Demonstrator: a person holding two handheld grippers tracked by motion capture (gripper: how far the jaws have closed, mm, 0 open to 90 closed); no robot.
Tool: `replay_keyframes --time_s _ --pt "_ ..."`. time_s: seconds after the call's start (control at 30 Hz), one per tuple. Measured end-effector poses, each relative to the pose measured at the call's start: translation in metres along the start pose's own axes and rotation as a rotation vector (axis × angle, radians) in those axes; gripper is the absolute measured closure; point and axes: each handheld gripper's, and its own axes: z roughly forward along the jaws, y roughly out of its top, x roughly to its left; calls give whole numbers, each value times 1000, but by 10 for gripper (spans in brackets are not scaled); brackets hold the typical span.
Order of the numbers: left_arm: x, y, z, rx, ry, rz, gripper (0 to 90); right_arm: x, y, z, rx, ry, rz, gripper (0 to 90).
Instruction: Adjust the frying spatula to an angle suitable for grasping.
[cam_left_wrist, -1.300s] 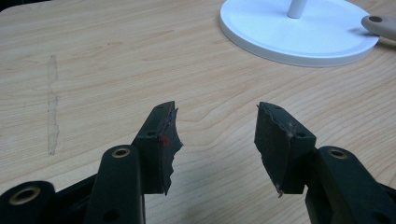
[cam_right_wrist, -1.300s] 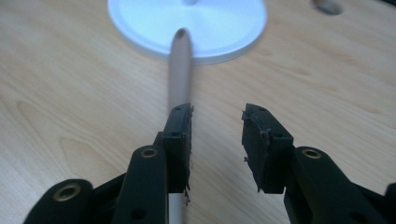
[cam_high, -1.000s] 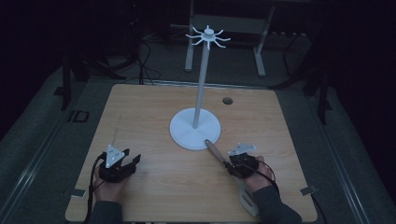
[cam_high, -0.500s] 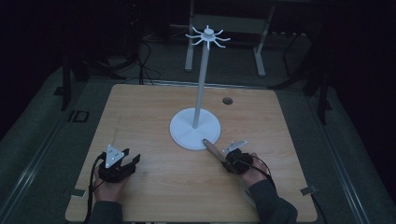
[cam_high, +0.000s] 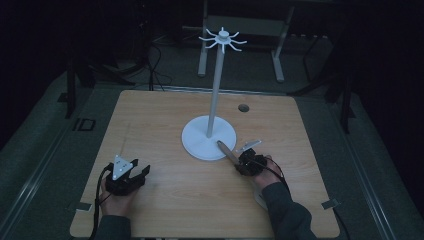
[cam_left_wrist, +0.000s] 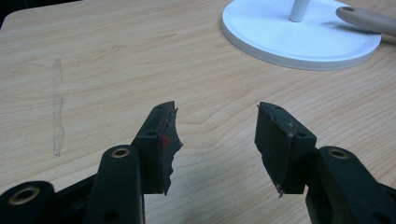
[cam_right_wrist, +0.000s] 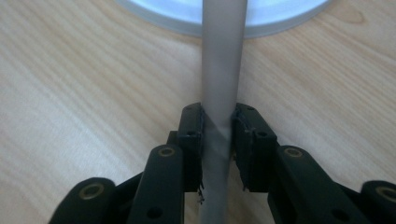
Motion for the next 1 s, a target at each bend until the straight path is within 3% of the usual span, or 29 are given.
replay_keyframes --time_s 0.17,0.57,1.0 --pt "0 0 0 -1 -1 -2 484 -1 5 3 0 -18 -4 732" --pt "1 0 0 3 3 0 485 0 5 1 3 -12 -1 746" --pt "0 0 1 3 4 1 486 0 6 -14 -67 -45 0 746"
